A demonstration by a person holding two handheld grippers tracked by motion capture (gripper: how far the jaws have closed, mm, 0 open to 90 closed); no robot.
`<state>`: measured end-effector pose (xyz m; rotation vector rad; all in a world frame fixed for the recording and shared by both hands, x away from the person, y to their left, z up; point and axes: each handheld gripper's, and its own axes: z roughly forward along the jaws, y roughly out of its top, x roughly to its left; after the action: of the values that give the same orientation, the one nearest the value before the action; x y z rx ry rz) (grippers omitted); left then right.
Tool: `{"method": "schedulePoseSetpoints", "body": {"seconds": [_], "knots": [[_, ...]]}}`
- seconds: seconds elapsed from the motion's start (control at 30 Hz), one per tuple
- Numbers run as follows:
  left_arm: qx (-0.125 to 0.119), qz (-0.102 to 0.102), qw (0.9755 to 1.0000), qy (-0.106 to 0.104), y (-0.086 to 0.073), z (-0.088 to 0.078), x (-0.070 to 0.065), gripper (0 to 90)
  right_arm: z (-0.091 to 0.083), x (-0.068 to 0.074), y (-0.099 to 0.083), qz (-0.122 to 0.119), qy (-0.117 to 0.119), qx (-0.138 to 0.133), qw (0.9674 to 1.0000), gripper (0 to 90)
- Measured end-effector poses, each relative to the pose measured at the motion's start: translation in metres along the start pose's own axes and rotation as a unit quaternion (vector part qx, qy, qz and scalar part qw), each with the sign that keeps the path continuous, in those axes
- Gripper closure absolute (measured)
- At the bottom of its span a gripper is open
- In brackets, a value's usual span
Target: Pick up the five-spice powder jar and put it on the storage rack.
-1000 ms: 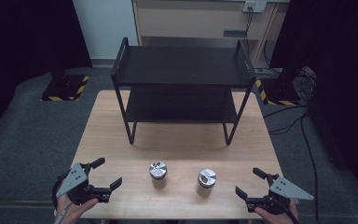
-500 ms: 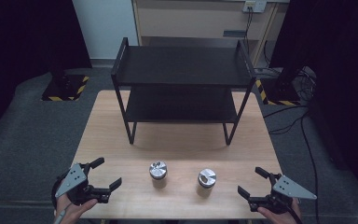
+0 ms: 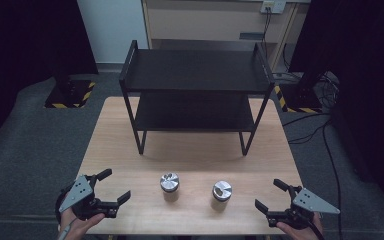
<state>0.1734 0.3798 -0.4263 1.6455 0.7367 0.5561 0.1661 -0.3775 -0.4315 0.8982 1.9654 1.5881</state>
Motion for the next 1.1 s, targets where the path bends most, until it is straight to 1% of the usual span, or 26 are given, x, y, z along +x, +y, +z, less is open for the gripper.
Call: {"method": "schedulePoseSetpoints", "body": {"seconds": [0.2, 0.53, 0.8, 0.83, 0.87, 0.9, 0.97, 1.0, 1.1], "knots": [[0.0, 0.002, 1.0, 0.0, 0.0, 0.0, 0.0, 0.4, 0.0, -0.002, 0.0, -0.002, 0.004, -0.001, 1.0, 4.2], [-0.003, 0.0, 1.0, -0.001, 0.0, 0.0, 0.0, 0.4, 0.0, -0.003, -0.001, -0.002, 0.003, -0.007, 1.0, 4.2], [-0.004, 0.004, 1.0, -0.005, 0.001, -0.002, 0.003, 0.4, -0.001, -0.003, -0.003, 0.004, 0.002, -0.01, 0.9999, 4.3], [-0.007, -0.001, 1.0, -0.005, 0.0, -0.003, 0.004, 0.4, -0.001, -0.003, -0.003, 0.004, 0.002, -0.01, 0.9999, 4.3], [-0.013, -0.01, 0.9998, -0.01, -0.001, -0.003, 0.005, 0.4, -0.001, -0.003, -0.003, 0.004, 0.002, -0.01, 0.9999, 4.3], [-0.017, -0.014, 0.9997, -0.015, -0.001, -0.003, 0.007, 0.5, -0.001, -0.003, -0.003, 0.005, 0.002, -0.01, 0.9999, 4.3], [-0.016, -0.011, 0.9997, -0.015, 0.002, -0.004, 0.008, 0.5, 0.0, -0.003, -0.003, 0.005, 0.003, -0.01, 0.9999, 4.3], [-0.02, -0.017, 0.9995, -0.02, 0.003, -0.004, 0.009, 0.5, -0.001, -0.003, -0.003, 0.005, 0.002, -0.01, 0.9999, 4.4], [-0.022, -0.019, 0.9993, -0.024, 0.008, -0.003, 0.011, 0.5, 0.0, -0.004, -0.003, 0.006, 0.003, -0.008, 0.9999, 4.6]]}}
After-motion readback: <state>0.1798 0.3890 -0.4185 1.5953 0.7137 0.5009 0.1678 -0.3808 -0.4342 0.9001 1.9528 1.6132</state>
